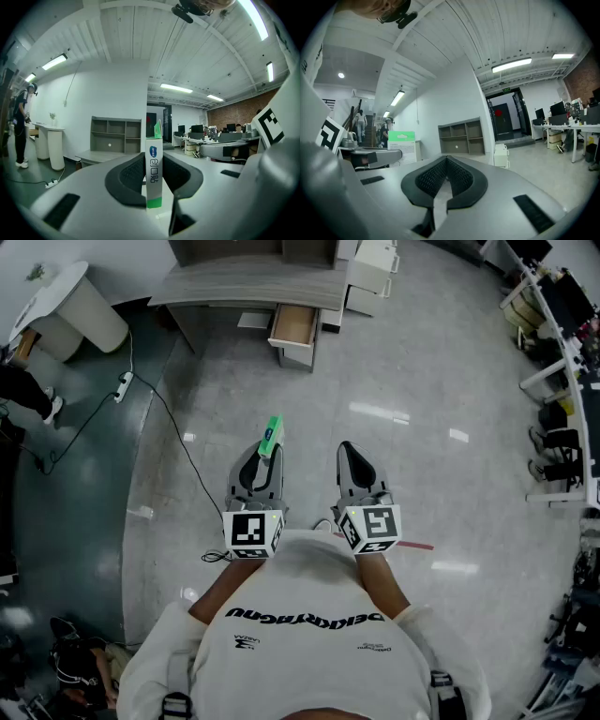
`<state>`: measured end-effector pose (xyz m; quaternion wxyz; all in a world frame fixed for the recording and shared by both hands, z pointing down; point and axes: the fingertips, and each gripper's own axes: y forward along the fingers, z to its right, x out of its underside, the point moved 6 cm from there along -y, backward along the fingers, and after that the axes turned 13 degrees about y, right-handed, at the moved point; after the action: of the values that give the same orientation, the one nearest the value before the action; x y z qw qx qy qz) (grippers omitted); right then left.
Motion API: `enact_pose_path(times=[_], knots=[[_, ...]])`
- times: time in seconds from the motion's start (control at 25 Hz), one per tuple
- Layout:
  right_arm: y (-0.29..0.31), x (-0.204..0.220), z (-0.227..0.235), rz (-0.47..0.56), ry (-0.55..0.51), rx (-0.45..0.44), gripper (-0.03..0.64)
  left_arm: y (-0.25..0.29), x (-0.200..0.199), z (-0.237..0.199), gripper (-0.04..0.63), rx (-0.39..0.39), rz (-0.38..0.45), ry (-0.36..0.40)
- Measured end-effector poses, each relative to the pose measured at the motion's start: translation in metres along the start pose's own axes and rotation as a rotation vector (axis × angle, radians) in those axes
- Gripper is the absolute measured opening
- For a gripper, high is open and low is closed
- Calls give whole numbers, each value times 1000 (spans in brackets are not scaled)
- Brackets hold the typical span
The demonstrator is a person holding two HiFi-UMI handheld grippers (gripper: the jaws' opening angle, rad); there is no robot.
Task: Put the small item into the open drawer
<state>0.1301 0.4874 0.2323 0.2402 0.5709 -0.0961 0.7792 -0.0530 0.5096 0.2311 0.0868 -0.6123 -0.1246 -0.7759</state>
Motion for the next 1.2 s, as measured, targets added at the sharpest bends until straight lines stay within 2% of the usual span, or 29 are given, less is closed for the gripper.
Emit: enact_pose_path(times=[0.48, 0.72, 0.96, 1.2], knots=[[-17, -13, 26, 24, -18, -51, 28, 8, -8, 37, 98, -28, -23, 15], [-21, -3, 47, -7, 7, -68, 28, 8, 7, 64, 98, -27, -85, 35], [13, 4, 63, -46, 29, -75, 28, 35, 23, 56, 98, -40, -123, 21], [85, 1, 77, -72, -13, -70, 28, 104, 41, 19, 98, -20, -105, -18]])
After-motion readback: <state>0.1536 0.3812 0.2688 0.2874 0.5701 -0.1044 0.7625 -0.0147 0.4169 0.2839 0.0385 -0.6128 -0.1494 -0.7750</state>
